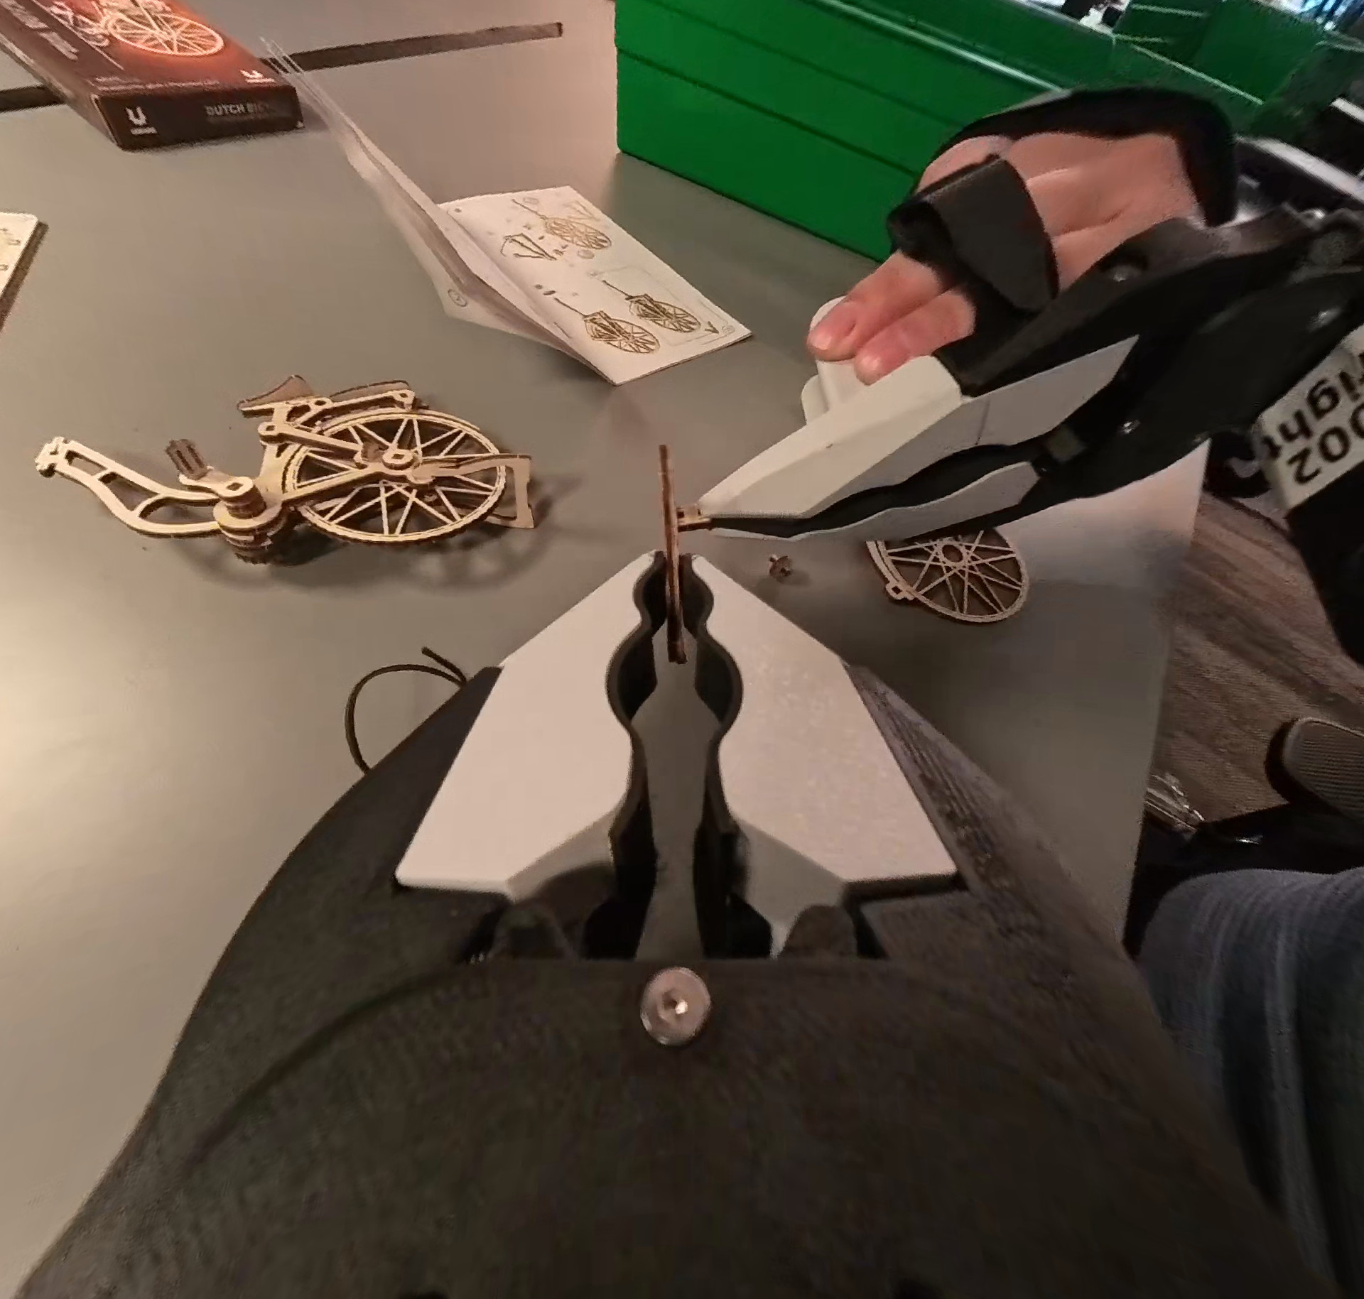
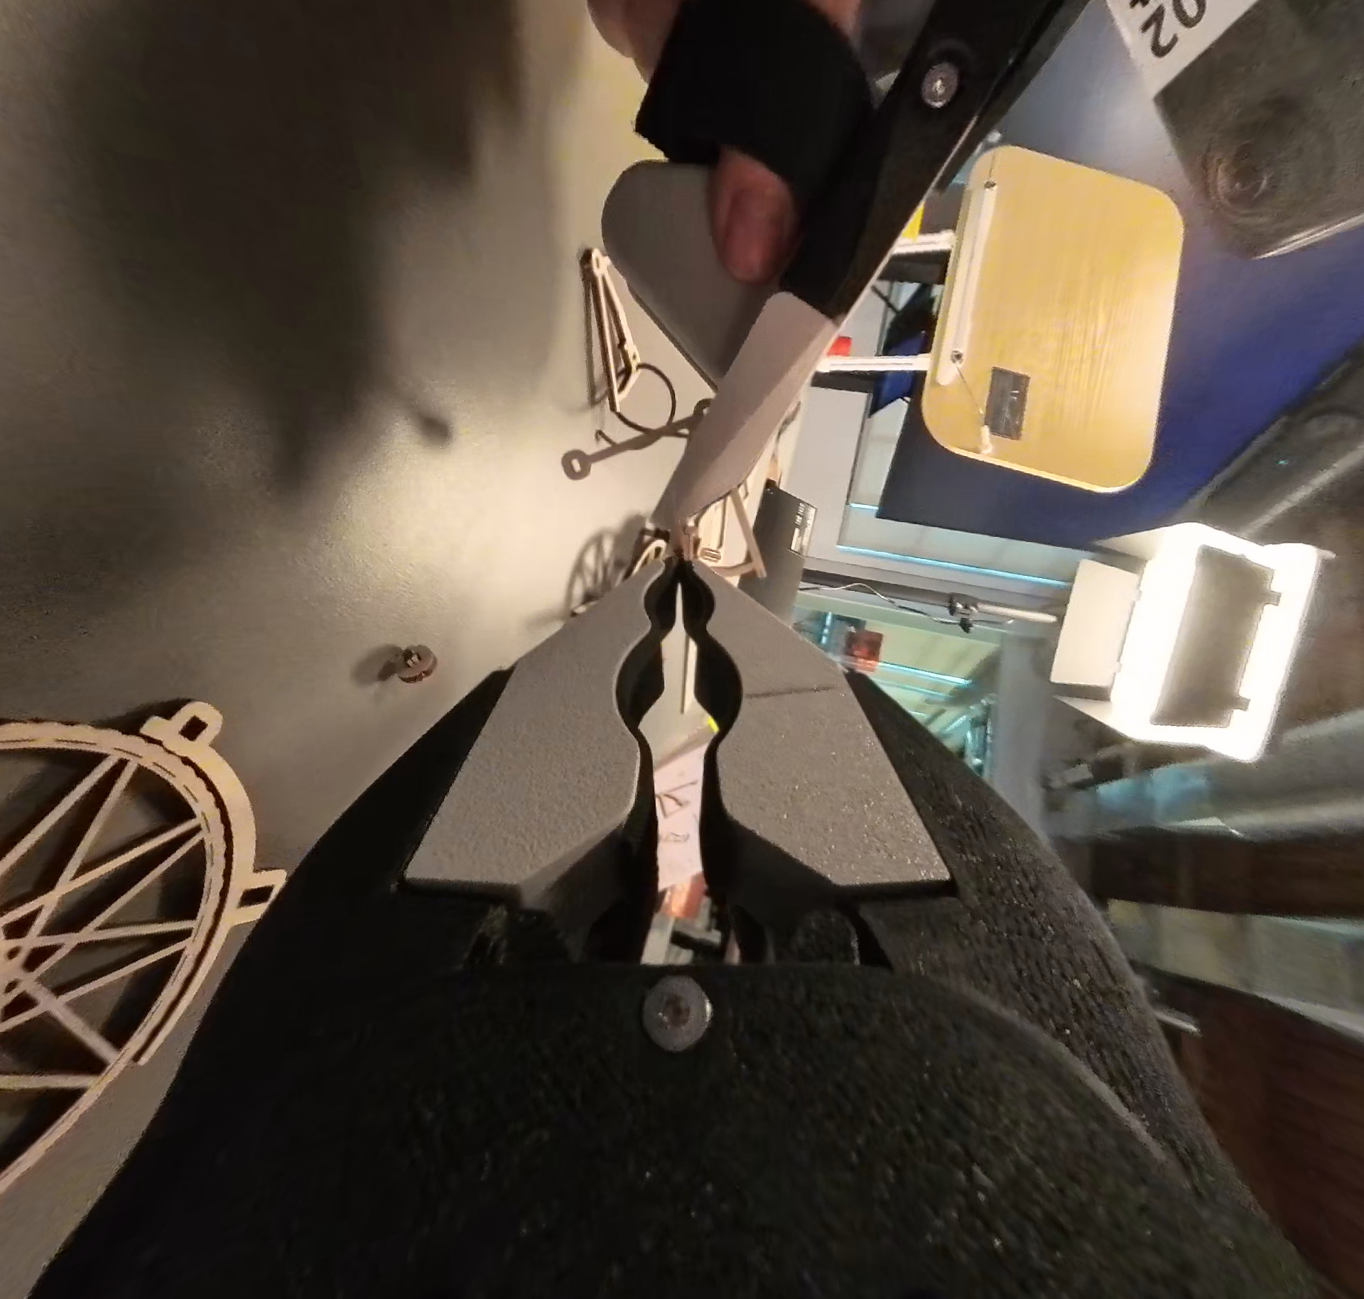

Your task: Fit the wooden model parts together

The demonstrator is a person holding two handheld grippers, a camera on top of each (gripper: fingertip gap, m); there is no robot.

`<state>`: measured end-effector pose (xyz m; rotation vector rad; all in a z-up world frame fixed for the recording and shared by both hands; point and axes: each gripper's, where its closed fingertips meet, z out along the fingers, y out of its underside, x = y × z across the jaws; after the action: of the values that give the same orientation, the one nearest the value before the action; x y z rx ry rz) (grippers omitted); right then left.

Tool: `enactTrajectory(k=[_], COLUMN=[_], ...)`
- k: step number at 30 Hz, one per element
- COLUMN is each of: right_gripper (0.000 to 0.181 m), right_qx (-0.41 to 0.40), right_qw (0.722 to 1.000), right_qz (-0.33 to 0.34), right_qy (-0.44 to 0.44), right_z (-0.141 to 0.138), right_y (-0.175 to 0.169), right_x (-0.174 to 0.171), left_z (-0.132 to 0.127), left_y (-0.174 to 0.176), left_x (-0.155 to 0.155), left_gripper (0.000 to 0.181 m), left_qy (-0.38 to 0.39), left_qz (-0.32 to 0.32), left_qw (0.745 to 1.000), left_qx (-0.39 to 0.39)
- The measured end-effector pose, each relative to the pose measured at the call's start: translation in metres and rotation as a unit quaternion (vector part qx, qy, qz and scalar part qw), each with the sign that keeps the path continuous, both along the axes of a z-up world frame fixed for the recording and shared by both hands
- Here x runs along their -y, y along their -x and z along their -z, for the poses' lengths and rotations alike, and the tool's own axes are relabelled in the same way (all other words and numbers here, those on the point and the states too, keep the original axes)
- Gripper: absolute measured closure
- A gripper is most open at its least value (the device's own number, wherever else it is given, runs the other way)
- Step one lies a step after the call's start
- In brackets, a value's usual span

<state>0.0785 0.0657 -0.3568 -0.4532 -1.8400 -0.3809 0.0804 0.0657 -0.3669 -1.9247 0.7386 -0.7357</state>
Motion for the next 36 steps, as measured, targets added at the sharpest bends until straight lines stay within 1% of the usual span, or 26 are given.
enactTrajectory(k=[3,6,10,12,15,19,21,23,24,25,28,30,32,36], right_gripper=[0.181,0.181,0.181,0.181,0.181,0.181,0.180,0.149,0.138,0.131,0.132,0.145,0.155,0.155], right_qx=[-0.003,0.000,-0.023,-0.025,-0.017,-0.054,-0.089,-0.127,-0.148,-0.166,-0.187,-0.181,-0.165,-0.128], right_qw=[1.000,1.000,0.999,0.999,1.000,0.994,0.984,0.963,0.947,0.927,0.868,0.845,0.840,0.850], right_qz=[0.000,-0.004,-0.020,-0.020,-0.017,-0.003,0.003,-0.001,0.000,-0.001,-0.016,-0.036,-0.050,-0.069], right_qy=[-0.013,-0.013,0.020,0.027,0.009,0.093,0.155,0.239,0.286,0.335,0.459,0.502,0.514,0.506], right_z=[0.000,0.001,0.000,0.001,0.002,-0.001,-0.006,-0.012,-0.015,-0.018,-0.020,-0.019,-0.014,-0.005], right_y=[-0.001,-0.002,-0.003,-0.003,-0.002,0.001,0.003,0.003,0.001,-0.001,-0.005,-0.003,-0.002,-0.004], right_x=[0.000,0.000,0.001,0.001,0.000,-0.006,-0.008,-0.005,-0.005,-0.005,-0.003,0.003,0.008,0.020], left_z=[-0.001,0.001,-0.001,0.000,0.002,-0.001,-0.006,-0.010,-0.011,-0.013,-0.015,-0.011,-0.006,-0.001], left_y=[-0.002,-0.002,-0.004,-0.005,-0.003,-0.001,0.002,0.006,0.009,0.009,0.007,0.002,-0.005,-0.012], left_x=[0.001,0.001,0.002,0.002,0.001,-0.005,-0.010,-0.013,-0.013,-0.011,-0.003,0.004,0.012,0.021], left_gripper=[0.180,0.180,0.180,0.180,0.180,0.180,0.180,0.180,0.180,0.180,0.180,0.179,0.179,0.179], left_qy=[0.004,-0.012,-0.015,-0.021,-0.021,-0.033,-0.043,-0.058,-0.073,-0.093,-0.160,-0.196,-0.216,-0.228], left_qz=[0.005,0.005,0.025,0.030,0.027,0.013,0.005,0.002,0.004,0.019,0.069,0.106,0.139,0.172], left_qw=[1.000,1.000,1.000,0.999,0.999,0.999,0.999,0.998,0.997,0.995,0.983,0.970,0.959,0.950], left_qx=[0.012,-0.010,-0.003,-0.012,-0.019,-0.016,-0.005,-0.002,-0.013,-0.020,-0.064,-0.099,-0.118,-0.126])
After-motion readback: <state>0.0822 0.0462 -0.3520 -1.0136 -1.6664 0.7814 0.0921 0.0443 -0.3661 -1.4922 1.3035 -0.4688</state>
